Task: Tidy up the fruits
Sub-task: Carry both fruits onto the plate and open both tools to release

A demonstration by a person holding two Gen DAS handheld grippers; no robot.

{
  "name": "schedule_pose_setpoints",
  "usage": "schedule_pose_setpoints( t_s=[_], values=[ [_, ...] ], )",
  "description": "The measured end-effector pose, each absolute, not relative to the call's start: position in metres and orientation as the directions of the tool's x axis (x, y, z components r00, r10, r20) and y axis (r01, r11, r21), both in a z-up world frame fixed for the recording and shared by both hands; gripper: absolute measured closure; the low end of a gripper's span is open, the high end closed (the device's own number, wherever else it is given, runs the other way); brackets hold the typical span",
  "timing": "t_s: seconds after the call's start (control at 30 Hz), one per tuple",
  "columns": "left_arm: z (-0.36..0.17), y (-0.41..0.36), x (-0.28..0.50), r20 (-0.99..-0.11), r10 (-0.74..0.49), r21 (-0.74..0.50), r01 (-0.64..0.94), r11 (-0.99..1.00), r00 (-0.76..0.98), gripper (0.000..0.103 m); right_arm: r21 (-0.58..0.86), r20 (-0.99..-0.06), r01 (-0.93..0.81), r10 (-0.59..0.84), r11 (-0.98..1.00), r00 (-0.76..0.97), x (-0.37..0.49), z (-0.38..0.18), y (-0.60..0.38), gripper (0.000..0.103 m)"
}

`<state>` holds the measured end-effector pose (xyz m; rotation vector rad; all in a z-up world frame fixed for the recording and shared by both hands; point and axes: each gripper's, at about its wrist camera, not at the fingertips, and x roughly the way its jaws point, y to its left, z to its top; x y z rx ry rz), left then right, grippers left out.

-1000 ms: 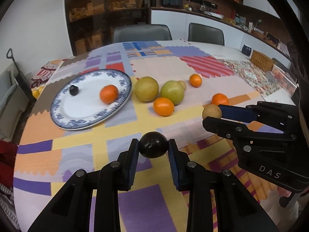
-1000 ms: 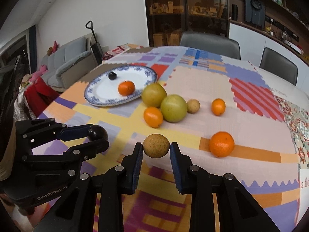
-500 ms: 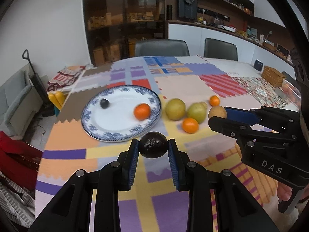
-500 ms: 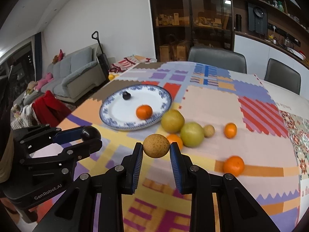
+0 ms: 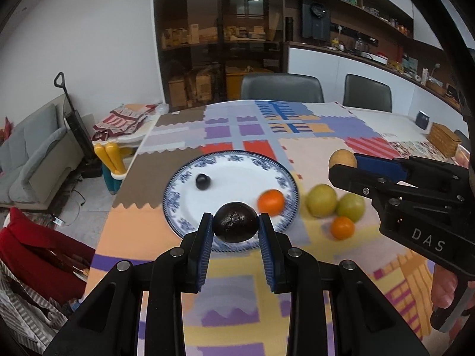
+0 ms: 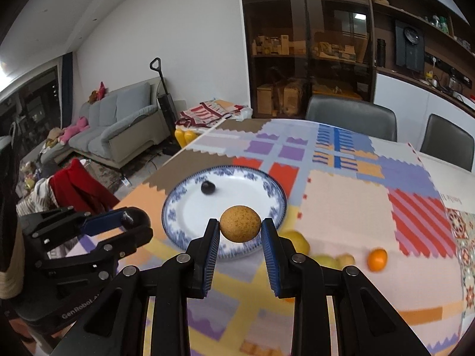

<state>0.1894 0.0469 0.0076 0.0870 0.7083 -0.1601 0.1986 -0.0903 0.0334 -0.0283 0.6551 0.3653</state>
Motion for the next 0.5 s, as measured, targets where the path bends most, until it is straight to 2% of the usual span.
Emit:
schedule_pose_setpoints(
  t_s=[0.5],
  values=[
    [-0.033,0.062,0.264,-0.725,-0.093,0.014,0.151,0.988,0.682,0.073,0.108,-0.672,-0.331,0.315,0.937,0.670,0.278,-0.001,-0.063,0.073]
  ],
)
